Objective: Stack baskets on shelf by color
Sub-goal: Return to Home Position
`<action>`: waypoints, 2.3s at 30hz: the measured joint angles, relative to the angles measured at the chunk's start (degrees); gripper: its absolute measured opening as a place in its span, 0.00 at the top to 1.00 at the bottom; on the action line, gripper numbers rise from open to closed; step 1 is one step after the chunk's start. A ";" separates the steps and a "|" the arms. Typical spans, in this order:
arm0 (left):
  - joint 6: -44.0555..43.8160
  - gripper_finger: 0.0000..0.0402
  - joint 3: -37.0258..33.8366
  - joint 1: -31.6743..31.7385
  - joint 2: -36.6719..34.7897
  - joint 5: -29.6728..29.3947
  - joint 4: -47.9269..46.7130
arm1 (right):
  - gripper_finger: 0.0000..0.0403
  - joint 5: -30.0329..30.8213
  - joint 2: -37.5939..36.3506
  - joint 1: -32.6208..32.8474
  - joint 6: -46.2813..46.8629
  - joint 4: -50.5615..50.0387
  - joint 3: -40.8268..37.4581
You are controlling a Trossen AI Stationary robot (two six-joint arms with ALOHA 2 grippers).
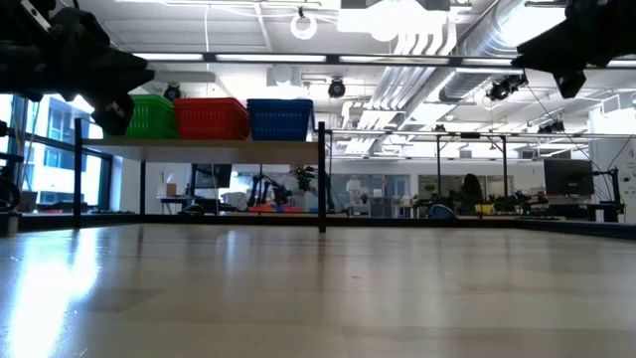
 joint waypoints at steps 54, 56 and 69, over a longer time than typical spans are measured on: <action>-0.01 0.84 0.00 0.00 0.15 0.02 0.05 | 0.78 -0.53 0.69 0.30 0.37 29.12 -22.22; 0.00 0.84 0.00 0.02 0.15 0.02 0.04 | 0.78 -0.53 0.69 0.30 0.37 29.12 -22.25; 0.00 0.84 0.00 0.00 0.15 0.02 0.04 | 0.78 -0.55 0.69 0.30 0.37 29.12 -22.25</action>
